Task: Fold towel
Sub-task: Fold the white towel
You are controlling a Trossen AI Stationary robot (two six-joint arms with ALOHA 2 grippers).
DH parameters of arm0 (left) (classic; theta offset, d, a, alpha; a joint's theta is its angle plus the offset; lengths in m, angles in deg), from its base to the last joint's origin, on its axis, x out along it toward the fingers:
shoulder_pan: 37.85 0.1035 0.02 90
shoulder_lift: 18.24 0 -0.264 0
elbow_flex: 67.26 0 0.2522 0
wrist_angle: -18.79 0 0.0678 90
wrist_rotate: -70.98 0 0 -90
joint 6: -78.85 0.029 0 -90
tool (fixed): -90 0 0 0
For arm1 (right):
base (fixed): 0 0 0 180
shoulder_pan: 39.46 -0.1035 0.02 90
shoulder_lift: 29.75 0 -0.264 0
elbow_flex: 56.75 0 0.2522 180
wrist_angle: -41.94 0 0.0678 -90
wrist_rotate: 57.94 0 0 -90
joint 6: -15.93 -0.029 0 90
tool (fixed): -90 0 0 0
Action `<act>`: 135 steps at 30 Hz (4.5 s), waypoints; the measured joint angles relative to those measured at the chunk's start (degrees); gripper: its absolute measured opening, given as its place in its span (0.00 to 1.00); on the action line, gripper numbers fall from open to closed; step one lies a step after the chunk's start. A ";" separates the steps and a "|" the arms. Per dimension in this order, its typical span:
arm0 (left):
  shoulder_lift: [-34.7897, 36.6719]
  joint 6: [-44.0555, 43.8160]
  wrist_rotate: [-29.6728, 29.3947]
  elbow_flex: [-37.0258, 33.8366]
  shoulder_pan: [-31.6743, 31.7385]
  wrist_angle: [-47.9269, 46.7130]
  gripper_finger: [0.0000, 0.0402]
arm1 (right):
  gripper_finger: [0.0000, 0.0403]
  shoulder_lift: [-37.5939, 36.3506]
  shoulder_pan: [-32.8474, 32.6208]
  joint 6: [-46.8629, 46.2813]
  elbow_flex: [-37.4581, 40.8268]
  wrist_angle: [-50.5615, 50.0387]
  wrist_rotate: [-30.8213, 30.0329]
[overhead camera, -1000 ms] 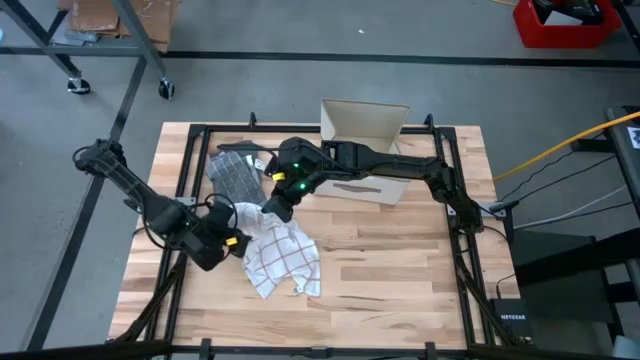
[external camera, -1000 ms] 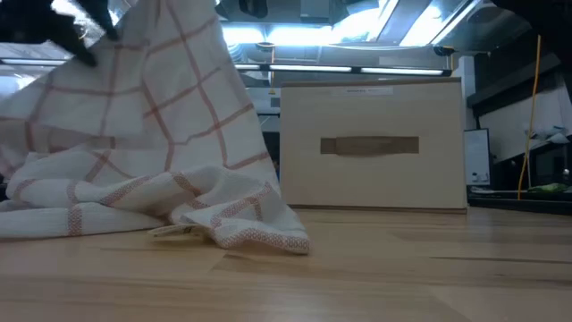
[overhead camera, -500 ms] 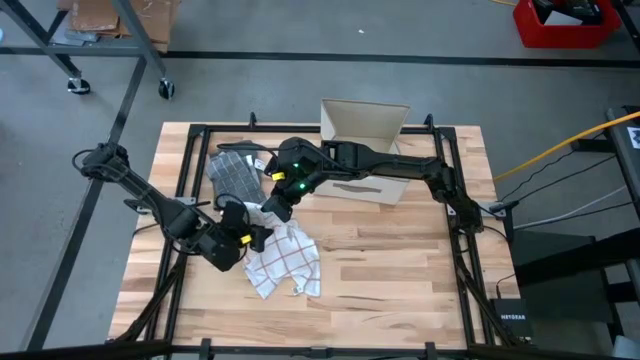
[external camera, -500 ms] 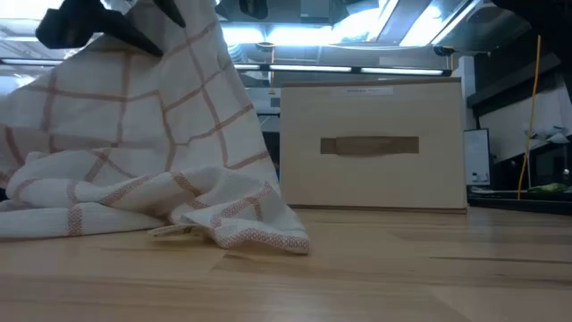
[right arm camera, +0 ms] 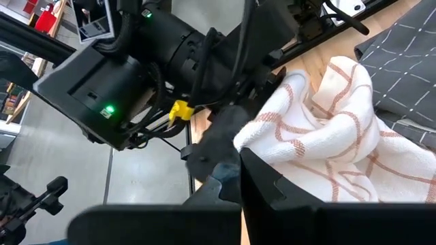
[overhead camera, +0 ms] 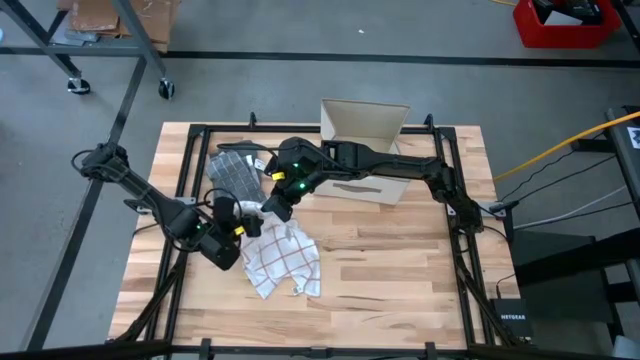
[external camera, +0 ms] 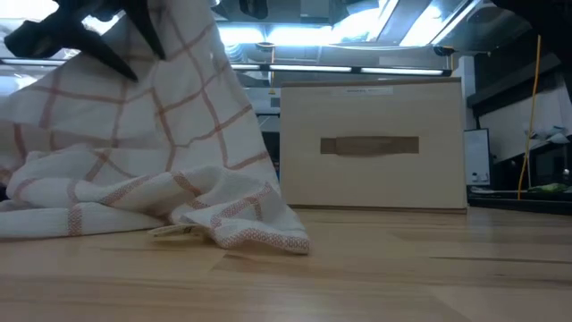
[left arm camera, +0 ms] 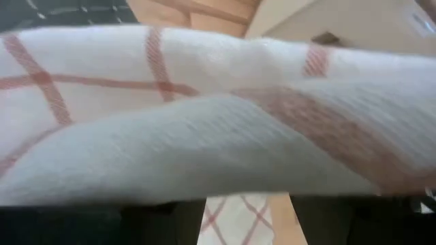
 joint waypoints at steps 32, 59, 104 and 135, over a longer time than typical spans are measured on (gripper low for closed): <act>-2.49 2.51 1.12 -0.01 1.23 -2.98 0.46 | 0.00 0.00 -0.02 -0.12 -0.02 0.28 -2.79; -10.67 -0.55 7.69 0.00 3.87 -2.37 0.45 | 0.00 0.00 -0.02 -0.44 -0.02 0.64 -2.51; 39.56 21.56 27.74 -0.02 -6.38 4.13 0.00 | 0.00 0.02 -0.07 4.43 -0.02 -9.44 -14.15; 47.50 28.50 13.36 -0.02 -3.50 10.69 0.00 | 0.58 0.11 -1.25 6.25 -0.02 17.17 -14.59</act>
